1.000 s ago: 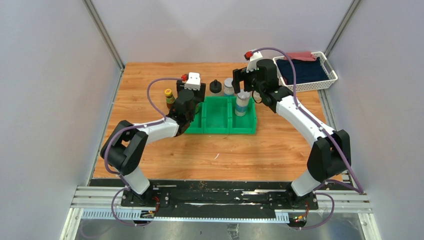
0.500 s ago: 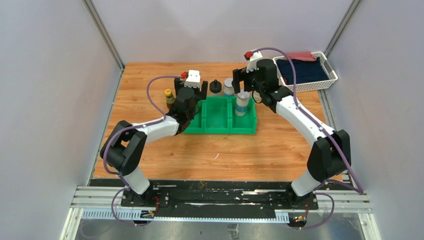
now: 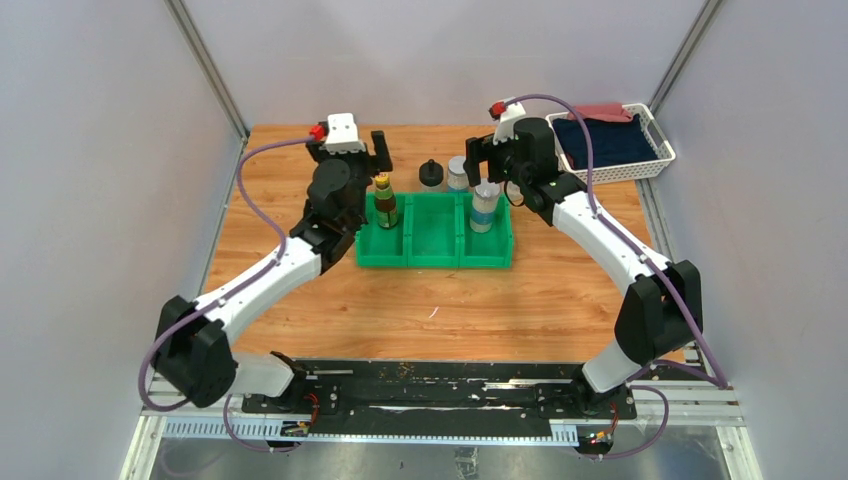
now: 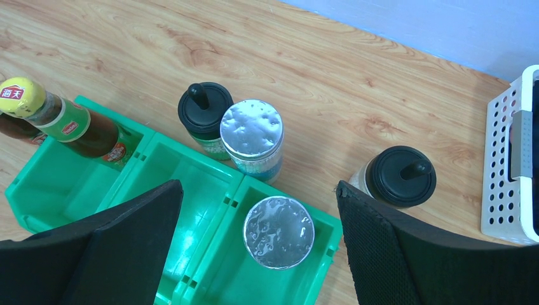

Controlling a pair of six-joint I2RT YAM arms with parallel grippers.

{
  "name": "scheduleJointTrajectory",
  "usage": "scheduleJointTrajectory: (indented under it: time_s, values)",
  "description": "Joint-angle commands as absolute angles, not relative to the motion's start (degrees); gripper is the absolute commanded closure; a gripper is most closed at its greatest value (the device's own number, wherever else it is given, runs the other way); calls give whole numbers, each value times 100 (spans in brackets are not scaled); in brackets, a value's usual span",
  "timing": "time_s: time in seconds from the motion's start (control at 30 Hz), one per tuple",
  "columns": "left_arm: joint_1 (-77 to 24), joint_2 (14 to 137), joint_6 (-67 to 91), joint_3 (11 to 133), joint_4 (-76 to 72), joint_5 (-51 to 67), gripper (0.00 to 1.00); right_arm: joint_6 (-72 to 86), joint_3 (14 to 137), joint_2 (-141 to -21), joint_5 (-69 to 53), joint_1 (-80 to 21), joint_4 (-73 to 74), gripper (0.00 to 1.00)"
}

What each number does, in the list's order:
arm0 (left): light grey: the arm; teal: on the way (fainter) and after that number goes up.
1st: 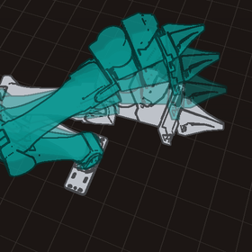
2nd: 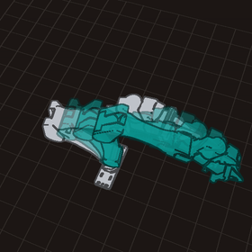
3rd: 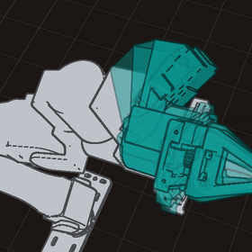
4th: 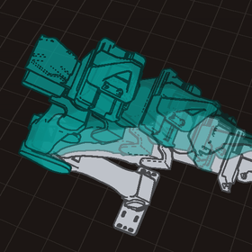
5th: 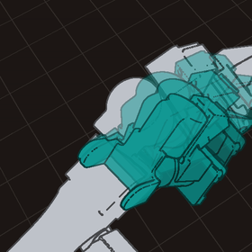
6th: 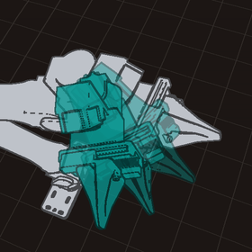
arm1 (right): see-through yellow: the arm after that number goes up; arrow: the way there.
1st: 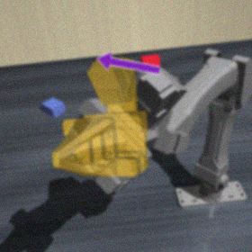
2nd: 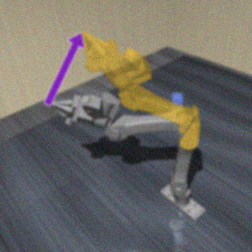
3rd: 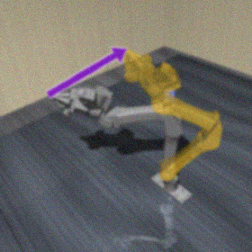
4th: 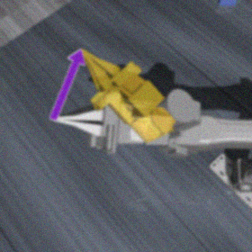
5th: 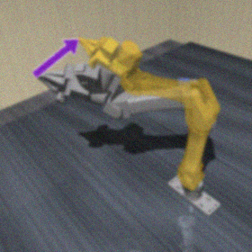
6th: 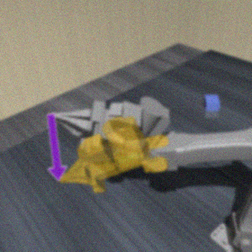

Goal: Organize the condiment bottles
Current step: Pick up the bottle from the center of the board.

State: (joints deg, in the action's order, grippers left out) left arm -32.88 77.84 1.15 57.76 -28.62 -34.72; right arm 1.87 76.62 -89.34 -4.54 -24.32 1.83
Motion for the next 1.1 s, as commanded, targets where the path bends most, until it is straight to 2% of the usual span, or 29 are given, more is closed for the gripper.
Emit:
scheduleJointTrajectory:
  time_s: [0.0,0.5,0.7,0.87,1.07]
  values:
    - [-3316,7273,591,5508,-2343,-3957,11,198,7640,-8719,-515,-2461,57,6]
    - [-3243,6507,997,3890,-2364,-4389,0,334,7419,-8741,-672,-2461,-266,6]
    - [-3112,6014,1256,3473,-2388,-4595,4,375,7403,-8814,-757,-2461,-342,6]
    - [-3111,5340,1318,3589,-2342,-4705,8,303,7450,-8700,-849,-2501,-278,6]
    - [-3111,4713,1414,4276,-2320,-3467,12,-134,7950,-8714,-1328,-2847,298,8]
